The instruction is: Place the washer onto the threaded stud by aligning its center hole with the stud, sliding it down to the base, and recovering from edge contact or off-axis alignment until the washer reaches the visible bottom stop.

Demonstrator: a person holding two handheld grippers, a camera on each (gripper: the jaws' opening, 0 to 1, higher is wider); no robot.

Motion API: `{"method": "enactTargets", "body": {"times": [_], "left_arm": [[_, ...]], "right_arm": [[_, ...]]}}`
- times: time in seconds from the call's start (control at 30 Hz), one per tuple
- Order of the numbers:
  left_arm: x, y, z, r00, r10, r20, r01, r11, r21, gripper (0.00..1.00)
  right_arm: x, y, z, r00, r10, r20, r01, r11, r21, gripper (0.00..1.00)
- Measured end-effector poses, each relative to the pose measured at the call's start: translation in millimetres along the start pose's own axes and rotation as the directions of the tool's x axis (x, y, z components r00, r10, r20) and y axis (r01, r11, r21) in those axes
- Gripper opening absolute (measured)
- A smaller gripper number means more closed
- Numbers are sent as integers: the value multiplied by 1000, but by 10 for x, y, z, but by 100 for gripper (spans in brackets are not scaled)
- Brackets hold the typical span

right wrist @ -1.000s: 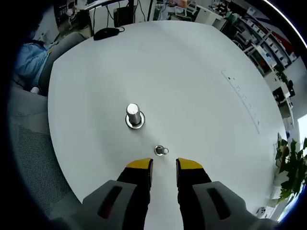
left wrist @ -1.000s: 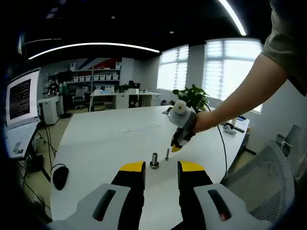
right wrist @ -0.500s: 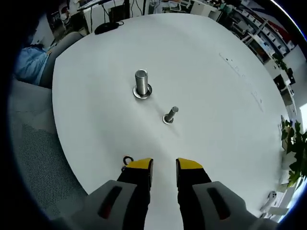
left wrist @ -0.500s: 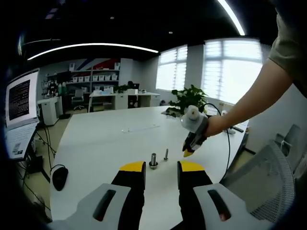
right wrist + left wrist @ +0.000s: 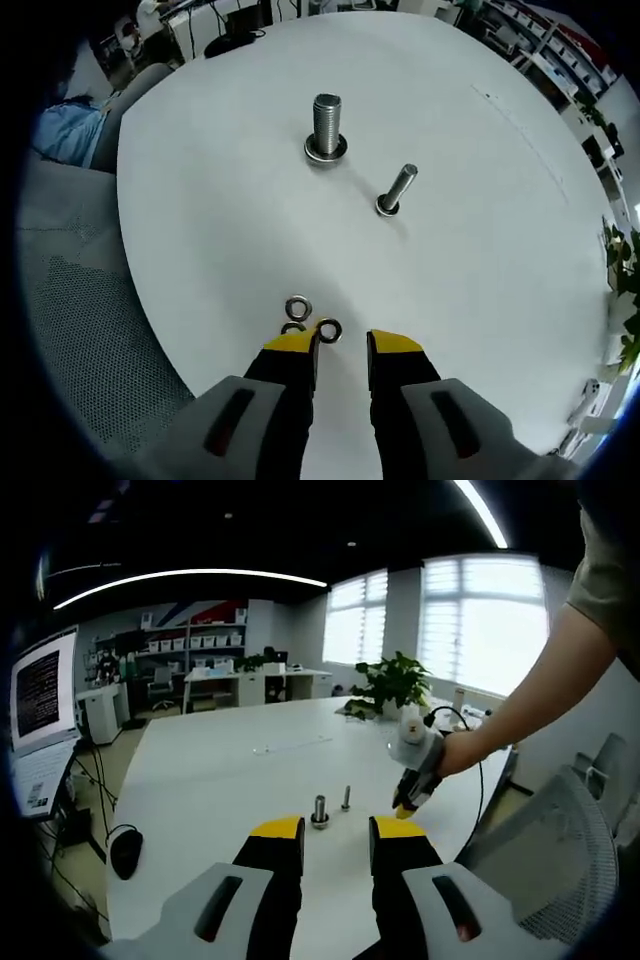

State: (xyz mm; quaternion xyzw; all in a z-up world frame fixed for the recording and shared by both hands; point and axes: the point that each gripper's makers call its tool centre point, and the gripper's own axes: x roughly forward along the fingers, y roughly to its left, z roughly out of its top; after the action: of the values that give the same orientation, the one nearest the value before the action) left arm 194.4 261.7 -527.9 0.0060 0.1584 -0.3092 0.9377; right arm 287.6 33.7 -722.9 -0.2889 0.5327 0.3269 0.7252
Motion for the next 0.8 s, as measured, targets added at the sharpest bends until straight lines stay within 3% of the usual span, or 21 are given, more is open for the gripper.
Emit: {"method": "enactTargets", "body": {"times": [0.4, 0.8], "left_arm": [[8, 1, -15, 1000, -2, -5, 2, 1000, -4, 24], [9, 15, -15, 1000, 0, -3, -1, 1000, -10, 24]], "right_arm": [[127, 56, -104, 1000, 20, -24, -19, 1000, 25, 21], [189, 39, -129, 999, 8, -52, -9, 1000, -8, 21]]}}
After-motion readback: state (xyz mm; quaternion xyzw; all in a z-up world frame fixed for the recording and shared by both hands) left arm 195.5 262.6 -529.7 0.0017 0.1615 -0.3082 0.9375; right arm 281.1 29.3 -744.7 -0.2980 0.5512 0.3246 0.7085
